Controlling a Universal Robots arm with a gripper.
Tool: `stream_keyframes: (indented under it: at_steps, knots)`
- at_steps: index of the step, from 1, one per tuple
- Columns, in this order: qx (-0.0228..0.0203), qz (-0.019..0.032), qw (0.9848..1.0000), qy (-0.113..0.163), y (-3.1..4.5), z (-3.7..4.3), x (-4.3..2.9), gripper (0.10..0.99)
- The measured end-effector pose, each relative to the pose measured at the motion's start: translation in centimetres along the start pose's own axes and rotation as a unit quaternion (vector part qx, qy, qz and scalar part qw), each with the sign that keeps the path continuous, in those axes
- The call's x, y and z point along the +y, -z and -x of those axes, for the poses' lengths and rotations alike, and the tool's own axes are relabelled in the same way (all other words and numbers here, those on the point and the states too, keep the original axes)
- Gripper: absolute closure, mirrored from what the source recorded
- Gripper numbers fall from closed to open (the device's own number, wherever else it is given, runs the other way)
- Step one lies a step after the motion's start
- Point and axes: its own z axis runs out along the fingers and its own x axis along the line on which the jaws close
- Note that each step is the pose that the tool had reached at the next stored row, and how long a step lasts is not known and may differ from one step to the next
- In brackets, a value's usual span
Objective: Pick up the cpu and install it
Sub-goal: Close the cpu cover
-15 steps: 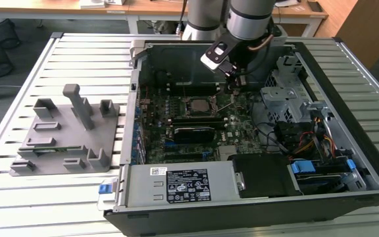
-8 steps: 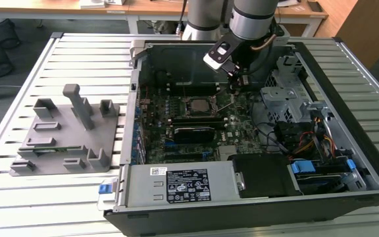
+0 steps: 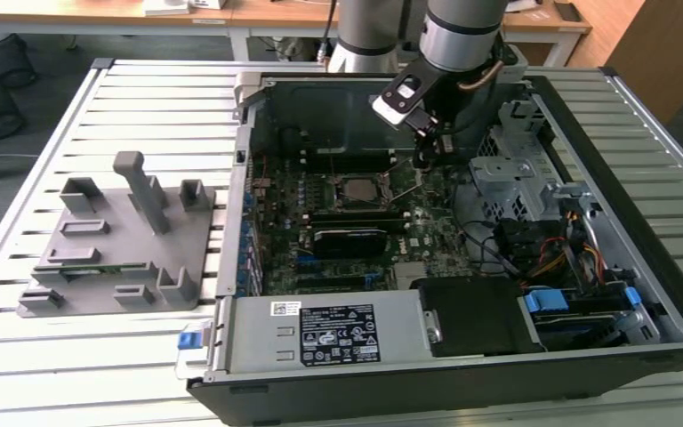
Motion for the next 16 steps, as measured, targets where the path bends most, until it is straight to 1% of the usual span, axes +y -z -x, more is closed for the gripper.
stream_keyframes:
  at_steps: [11,16]
  knots:
    - [-0.0021,-0.0004,1.0,0.0,-0.08,-0.17,0.72,0.98]
    - [-0.0024,-0.0006,1.0,0.0,-0.12,-0.24,1.03,0.98]
